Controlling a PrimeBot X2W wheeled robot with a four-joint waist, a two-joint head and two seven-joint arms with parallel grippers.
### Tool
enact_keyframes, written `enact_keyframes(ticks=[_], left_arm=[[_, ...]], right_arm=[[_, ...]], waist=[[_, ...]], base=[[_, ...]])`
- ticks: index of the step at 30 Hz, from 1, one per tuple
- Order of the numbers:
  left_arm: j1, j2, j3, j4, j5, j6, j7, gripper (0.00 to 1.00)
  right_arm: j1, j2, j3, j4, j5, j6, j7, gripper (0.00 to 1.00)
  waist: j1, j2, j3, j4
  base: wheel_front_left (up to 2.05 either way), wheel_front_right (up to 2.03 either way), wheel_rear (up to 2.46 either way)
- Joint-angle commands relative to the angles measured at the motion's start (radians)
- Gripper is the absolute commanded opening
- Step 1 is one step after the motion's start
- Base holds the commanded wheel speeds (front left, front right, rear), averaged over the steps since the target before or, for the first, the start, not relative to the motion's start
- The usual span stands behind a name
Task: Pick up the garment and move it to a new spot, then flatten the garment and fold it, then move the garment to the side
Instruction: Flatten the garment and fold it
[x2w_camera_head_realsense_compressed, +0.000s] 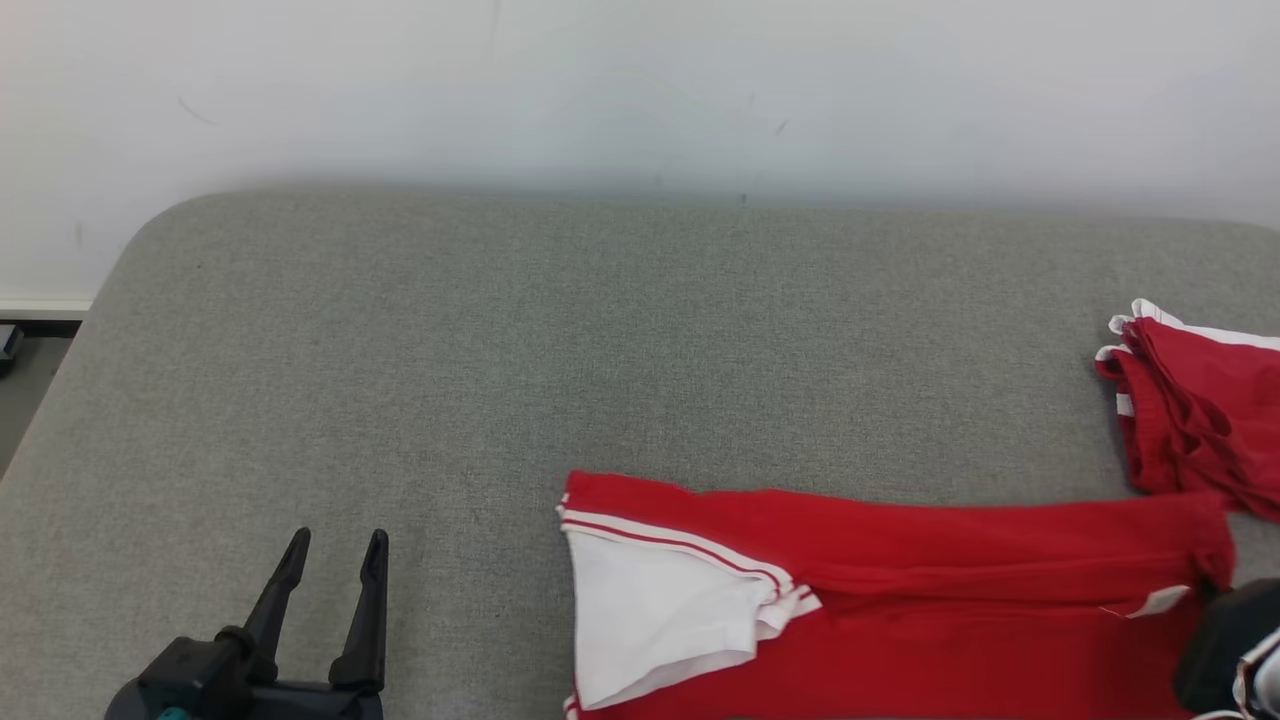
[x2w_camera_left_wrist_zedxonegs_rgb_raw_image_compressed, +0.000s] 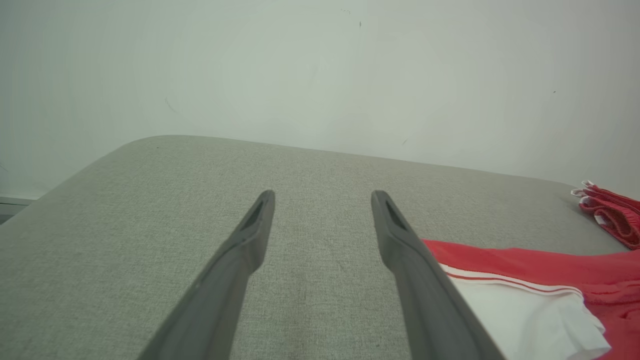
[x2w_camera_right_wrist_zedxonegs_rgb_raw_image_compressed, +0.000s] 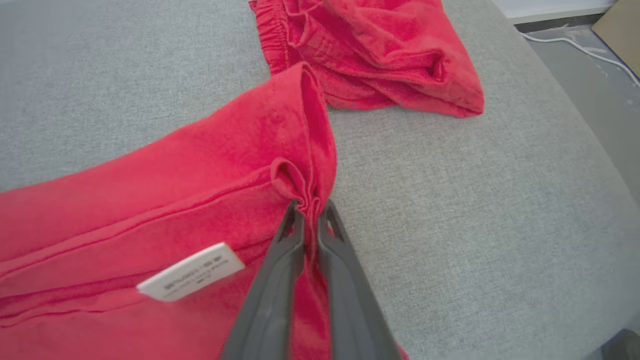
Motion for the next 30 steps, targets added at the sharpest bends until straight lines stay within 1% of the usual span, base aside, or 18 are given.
enact_keyframes(ticks=[1, 7, 10, 11, 17, 18, 22, 25, 30], left_arm=[[-0.006, 0.005, 0.004, -0.004, 0.007, -0.007, -0.005, 1.0], [-0.006, 0.004, 0.008, -0.006, 0.008, -0.007, -0.005, 1.0], [-0.008, 0.003, 0.008, -0.005, 0.01, -0.008, -0.005, 1.0], [-0.01, 0.002, 0.008, -0.005, 0.01, -0.008, -0.005, 1.0], [-0.006, 0.002, 0.0, 0.001, 0.01, -0.004, -0.005, 1.0], [-0.006, 0.002, 0.0, 0.001, 0.01, -0.004, -0.005, 1.0], [-0.001, 0.003, -0.003, 0.005, 0.009, -0.004, -0.005, 1.0], [0.001, 0.003, -0.004, 0.007, 0.008, -0.004, -0.005, 1.0], [0.0, 0.0, -0.008, 0.005, 0.007, -0.004, -0.005, 1.0]], right_arm=[[0.018, -0.008, -0.023, -0.03, -0.012, -0.003, 0.02, 0.0], [0.066, -0.007, -0.091, -0.142, -0.021, -0.003, 0.078, 0.0], [0.075, -0.007, -0.095, -0.166, -0.015, -0.002, 0.11, 0.0], [0.09, -0.007, -0.084, -0.175, -0.003, -0.002, 0.137, 0.0], [0.132, -0.007, 0.022, -0.252, 0.065, -0.002, 0.198, 0.0], [0.132, -0.007, 0.022, -0.252, 0.065, -0.002, 0.198, 0.0], [0.156, -0.006, 0.142, -0.328, 0.161, -0.002, 0.255, 0.0], [0.171, -0.007, 0.225, -0.373, 0.211, -0.002, 0.283, 0.0], [0.155, -0.006, 0.322, -0.363, 0.242, -0.002, 0.286, 0.0]], waist=[[-0.0001, -0.0002, 0.001, 0.001], [-0.0001, -0.0002, 0.006, -0.001], [-0.0001, -0.0002, 0.007, -0.002], [-0.0001, -0.0002, 0.006, -0.003], [-0.0001, -0.0002, -0.002, -0.004], [-0.0001, -0.0002, -0.002, -0.004], [-0.0001, -0.0002, -0.01, -0.001], [-0.0001, -0.0002, -0.015, 0.003], [-0.0001, -0.0002, -0.016, 0.012]], base=[[0.0, 0.0, 0.0], [0.0, 0.0, 0.0], [0.0, 0.0, 0.0], [0.0, 0.0, 0.0], [0.0, 0.0, 0.0], [0.0, 0.0, 0.0], [0.0, 0.0, 0.0], [0.0, 0.0, 0.0], [0.0, 0.0, 0.0]])
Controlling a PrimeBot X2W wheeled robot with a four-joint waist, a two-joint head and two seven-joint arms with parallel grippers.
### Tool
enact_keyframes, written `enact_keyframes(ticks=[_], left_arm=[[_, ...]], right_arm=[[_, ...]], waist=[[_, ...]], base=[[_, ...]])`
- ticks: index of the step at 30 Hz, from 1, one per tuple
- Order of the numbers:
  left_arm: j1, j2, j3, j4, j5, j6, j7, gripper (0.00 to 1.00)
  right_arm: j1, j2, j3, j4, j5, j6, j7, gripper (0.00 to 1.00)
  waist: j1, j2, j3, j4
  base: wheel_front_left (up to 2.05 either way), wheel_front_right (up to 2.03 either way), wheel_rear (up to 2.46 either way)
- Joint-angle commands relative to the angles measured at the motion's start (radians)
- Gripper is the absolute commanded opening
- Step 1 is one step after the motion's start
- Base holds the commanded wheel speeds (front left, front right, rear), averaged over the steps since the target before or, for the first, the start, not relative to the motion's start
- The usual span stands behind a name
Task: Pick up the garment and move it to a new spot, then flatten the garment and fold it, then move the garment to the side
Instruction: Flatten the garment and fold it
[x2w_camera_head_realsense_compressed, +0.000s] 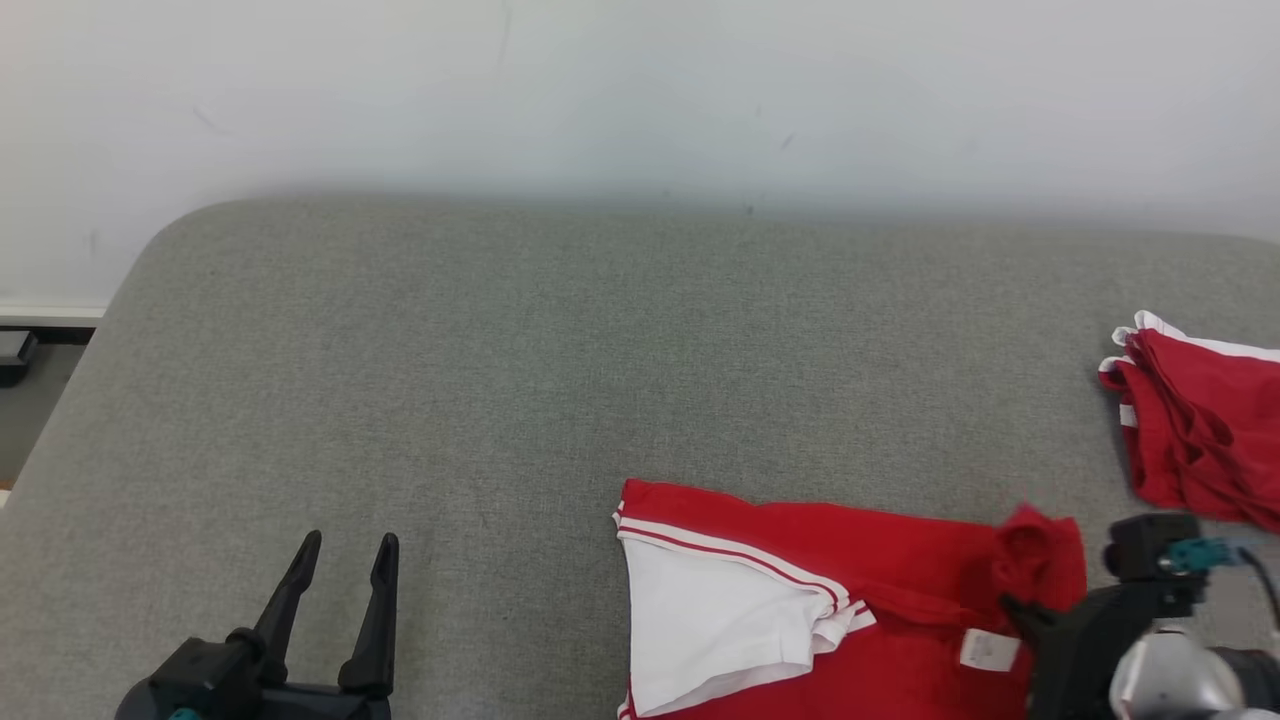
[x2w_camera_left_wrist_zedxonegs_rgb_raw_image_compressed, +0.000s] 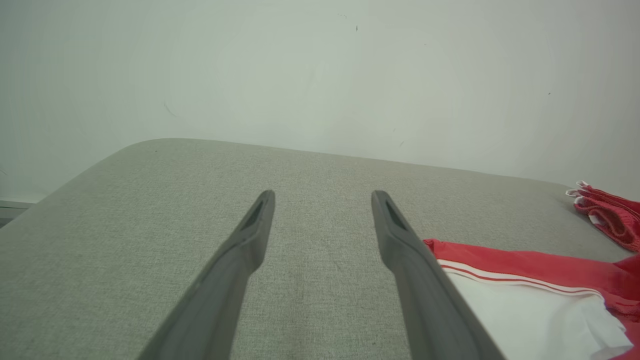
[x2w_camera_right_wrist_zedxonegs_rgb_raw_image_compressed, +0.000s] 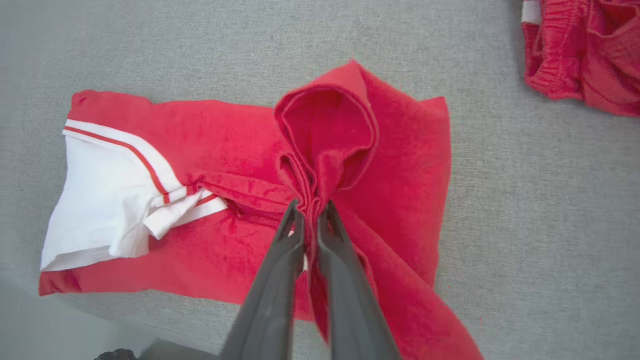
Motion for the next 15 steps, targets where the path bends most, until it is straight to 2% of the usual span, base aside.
enact_keyframes(ticks=[1, 15], left_arm=[[-0.001, 0.001, 0.001, -0.002, 0.003, 0.002, -0.005, 1.0], [-0.02, -0.002, -0.012, 0.002, 0.003, 0.001, -0.005, 1.0]], right_arm=[[-0.017, -0.004, 0.015, 0.004, 0.014, -0.001, -0.005, 0.0], [-0.185, -0.005, 0.307, 0.177, 0.08, -0.001, -0.07, 0.0]], waist=[[0.0001, 0.0, 0.001, 0.005], [0.0001, 0.0, 0.013, 0.047]], base=[[0.0, 0.0, 0.0], [0.0, 0.0, 0.0]])
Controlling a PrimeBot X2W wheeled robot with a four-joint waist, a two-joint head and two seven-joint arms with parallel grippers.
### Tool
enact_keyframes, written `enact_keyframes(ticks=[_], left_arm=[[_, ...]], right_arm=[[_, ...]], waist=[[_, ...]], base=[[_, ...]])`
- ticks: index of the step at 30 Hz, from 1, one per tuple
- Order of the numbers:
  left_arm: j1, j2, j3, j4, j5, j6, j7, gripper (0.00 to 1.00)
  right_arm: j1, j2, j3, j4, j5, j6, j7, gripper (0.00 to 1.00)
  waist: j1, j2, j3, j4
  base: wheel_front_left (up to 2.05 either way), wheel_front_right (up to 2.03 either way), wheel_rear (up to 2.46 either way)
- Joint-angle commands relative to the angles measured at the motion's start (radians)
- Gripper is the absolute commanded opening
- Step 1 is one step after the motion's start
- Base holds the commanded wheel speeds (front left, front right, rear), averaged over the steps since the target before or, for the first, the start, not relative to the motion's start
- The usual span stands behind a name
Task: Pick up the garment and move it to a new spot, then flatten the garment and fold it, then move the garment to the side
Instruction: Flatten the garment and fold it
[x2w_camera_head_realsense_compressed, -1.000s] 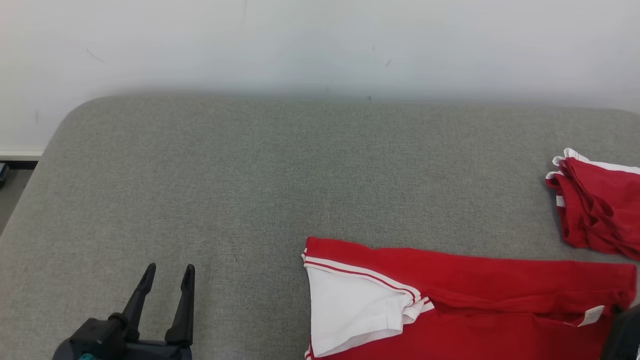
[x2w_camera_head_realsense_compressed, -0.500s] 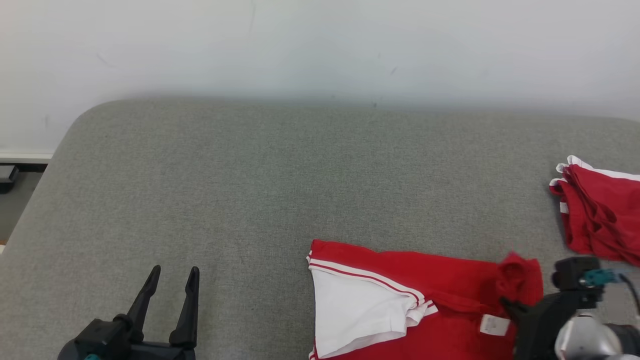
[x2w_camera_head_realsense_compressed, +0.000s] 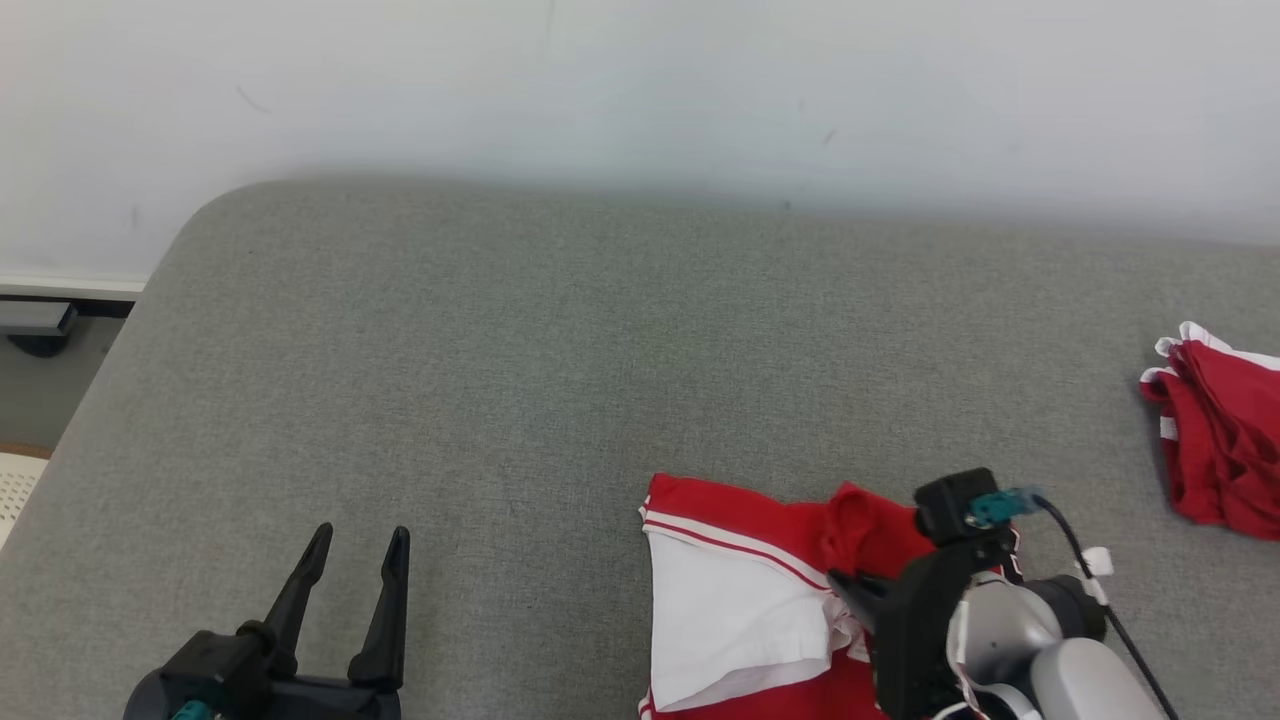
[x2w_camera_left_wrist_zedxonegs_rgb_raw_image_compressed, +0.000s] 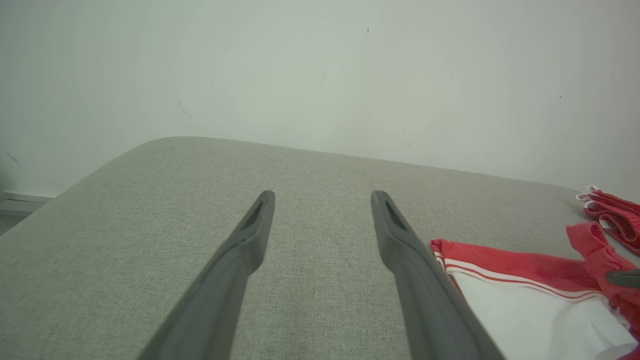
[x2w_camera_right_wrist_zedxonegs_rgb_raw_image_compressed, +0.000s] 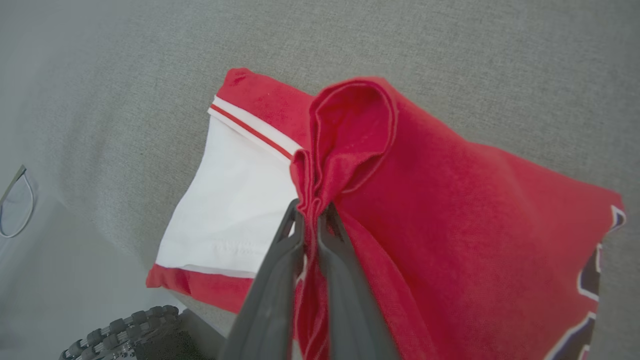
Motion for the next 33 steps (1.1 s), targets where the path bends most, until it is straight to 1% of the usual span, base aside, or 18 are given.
enact_keyframes(ticks=[1, 5, 9, 20, 24, 31, 32, 33], left_arm=[[-0.008, 0.004, 0.002, 0.001, 0.002, 0.002, -0.005, 1.0], [-0.013, 0.002, 0.001, 0.001, 0.002, 0.002, -0.005, 1.0], [-0.019, 0.001, 0.001, 0.002, 0.002, 0.001, -0.005, 1.0], [-0.03, -0.001, -0.015, 0.003, -0.004, 0.001, -0.005, 1.0], [-0.035, -0.001, -0.02, 0.007, -0.005, 0.001, -0.005, 1.0], [-0.039, -0.001, -0.021, 0.01, -0.001, 0.001, -0.005, 1.0], [-0.04, -0.001, -0.021, 0.009, 0.0, 0.001, -0.005, 1.0], [-0.04, 0.0, -0.021, 0.009, 0.001, 0.001, -0.005, 1.0]], right_arm=[[-0.019, -0.005, 0.015, 0.009, 0.007, -0.001, -0.006, 0.0], [-0.06, -0.005, 0.088, 0.053, 0.015, -0.001, -0.01, 0.0], [-0.092, -0.005, 0.126, 0.089, 0.031, -0.001, -0.028, 0.0], [-0.153, -0.005, 0.155, 0.167, 0.05, -0.001, -0.058, 0.0], [-0.169, -0.005, 0.176, 0.2, 0.075, -0.001, -0.063, 0.0], [-0.193, -0.005, 0.187, 0.255, 0.078, -0.001, -0.088, 0.0], [-0.197, -0.005, 0.187, 0.26, 0.079, -0.001, -0.093, 0.1], [-0.2, -0.005, 0.185, 0.264, 0.084, -0.001, -0.101, 1.0]], waist=[[0.0001, 0.0, 0.002, 0.004], [0.0001, 0.0, 0.007, 0.012], [0.0001, 0.0, 0.009, 0.021], [0.0001, 0.0, 0.021, 0.057], [0.0001, 0.0, 0.022, 0.07], [0.0001, 0.0, 0.023, 0.078], [0.0001, 0.0, 0.023, 0.077], [0.0001, 0.0, 0.023, 0.077]], base=[[0.0, 0.0, 0.0], [0.0, 0.0, 0.0], [0.0, 0.0, 0.0], [0.0, 0.0, 0.0], [0.0, 0.0, 0.0], [0.0, 0.0, 0.0], [0.0, 0.0, 0.0], [0.0, 0.0, 0.0]])
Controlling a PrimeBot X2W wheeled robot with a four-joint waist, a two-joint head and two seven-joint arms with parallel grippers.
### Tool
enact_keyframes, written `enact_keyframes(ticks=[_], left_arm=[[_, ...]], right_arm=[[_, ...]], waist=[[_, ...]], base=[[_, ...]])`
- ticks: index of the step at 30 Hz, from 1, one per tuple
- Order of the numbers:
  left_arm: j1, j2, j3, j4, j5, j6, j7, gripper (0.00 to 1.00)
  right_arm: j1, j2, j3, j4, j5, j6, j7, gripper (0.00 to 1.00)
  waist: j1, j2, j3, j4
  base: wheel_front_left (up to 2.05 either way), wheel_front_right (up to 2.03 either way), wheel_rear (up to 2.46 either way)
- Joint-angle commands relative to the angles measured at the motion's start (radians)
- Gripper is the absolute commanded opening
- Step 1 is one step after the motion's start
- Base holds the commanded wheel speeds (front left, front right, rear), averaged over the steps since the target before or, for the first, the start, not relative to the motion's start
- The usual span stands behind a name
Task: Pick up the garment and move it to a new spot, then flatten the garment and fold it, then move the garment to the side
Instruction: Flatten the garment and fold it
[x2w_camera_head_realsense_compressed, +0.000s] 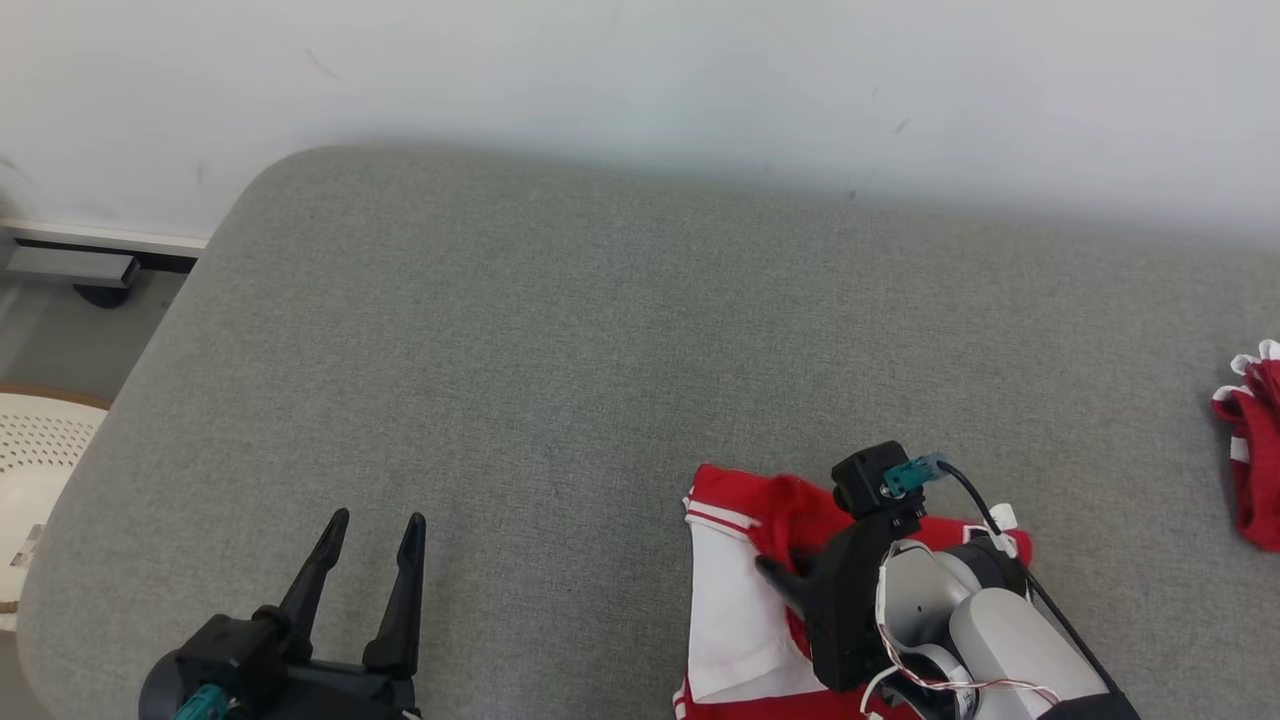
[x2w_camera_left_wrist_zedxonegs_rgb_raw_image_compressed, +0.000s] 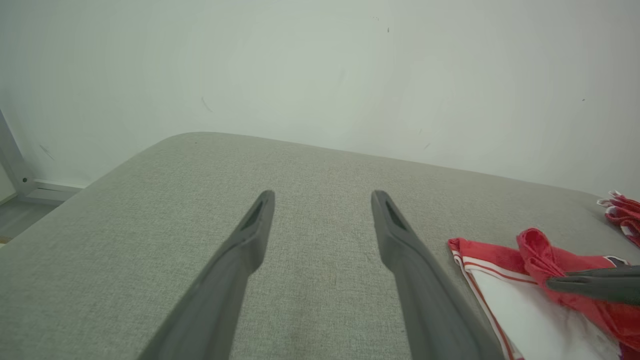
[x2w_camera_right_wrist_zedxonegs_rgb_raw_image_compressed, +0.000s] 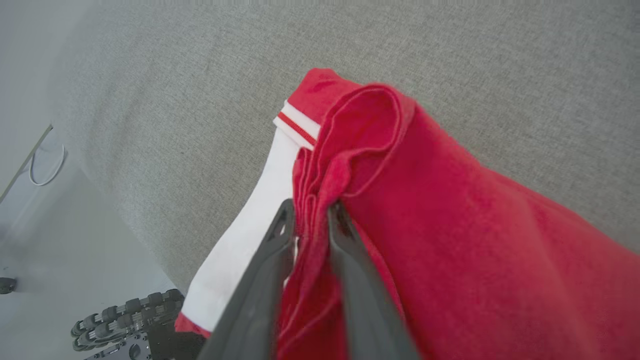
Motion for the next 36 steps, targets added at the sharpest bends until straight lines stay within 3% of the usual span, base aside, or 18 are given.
enact_keyframes(ticks=[1, 9, 17, 26, 36], left_arm=[[-0.013, 0.005, 0.001, 0.0, 0.005, 0.001, -0.005, 1.0], [-0.014, 0.006, 0.0, 0.002, 0.006, 0.001, -0.005, 1.0], [0.004, 0.01, 0.006, 0.004, 0.002, 0.001, -0.005, 1.0], [0.028, 0.011, 0.008, -0.007, 0.007, 0.001, -0.005, 1.0], [0.033, 0.017, 0.008, -0.009, 0.006, 0.001, -0.005, 1.0]], right_arm=[[-0.016, -0.005, -0.001, 0.005, 0.014, -0.001, -0.014, 1.0], [-0.039, -0.005, 0.007, -0.007, 0.107, -0.001, -0.088, 1.0], [-0.02, -0.005, -0.081, -0.048, 0.042, -0.001, -0.12, 1.0], [0.118, -0.005, -0.32, -0.197, -0.113, -0.001, 0.004, 1.0], [0.262, -0.004, -0.515, -0.32, -0.157, -0.001, 0.127, 1.0]], waist=[[-0.0001, 0.0, 0.0, -0.002], [-0.0001, 0.0, -0.004, -0.016], [-0.0001, 0.0, -0.022, -0.032], [-0.0001, 0.0, -0.037, -0.054], [-0.0001, 0.0, -0.036, -0.076]], base=[[0.0, 0.0, 0.0], [0.0, 0.0, 0.0], [0.0, 0.0, 0.0], [0.0, 0.0, 0.0], [0.0, 0.0, 0.0]])
